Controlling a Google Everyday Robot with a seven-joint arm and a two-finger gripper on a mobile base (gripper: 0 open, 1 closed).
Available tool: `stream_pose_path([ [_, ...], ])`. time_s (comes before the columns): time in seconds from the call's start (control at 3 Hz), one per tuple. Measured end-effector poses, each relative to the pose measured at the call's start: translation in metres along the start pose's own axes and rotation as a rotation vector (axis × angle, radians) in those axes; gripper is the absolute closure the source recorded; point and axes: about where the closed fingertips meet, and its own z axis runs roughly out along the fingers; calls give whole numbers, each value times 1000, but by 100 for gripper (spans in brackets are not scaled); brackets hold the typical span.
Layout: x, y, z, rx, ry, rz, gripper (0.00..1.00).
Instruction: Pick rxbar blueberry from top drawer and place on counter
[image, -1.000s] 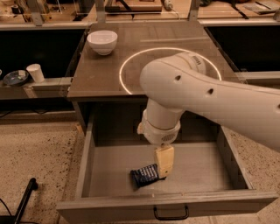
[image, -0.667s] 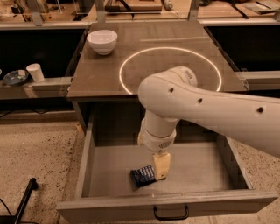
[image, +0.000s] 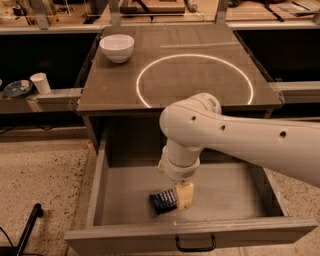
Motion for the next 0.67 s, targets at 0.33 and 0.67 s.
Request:
stream_pose_path([
  [0.33,-6,-2,24,36,-8,-36,24],
  [0.67,-10,-3,42,47,-6,-57,24],
])
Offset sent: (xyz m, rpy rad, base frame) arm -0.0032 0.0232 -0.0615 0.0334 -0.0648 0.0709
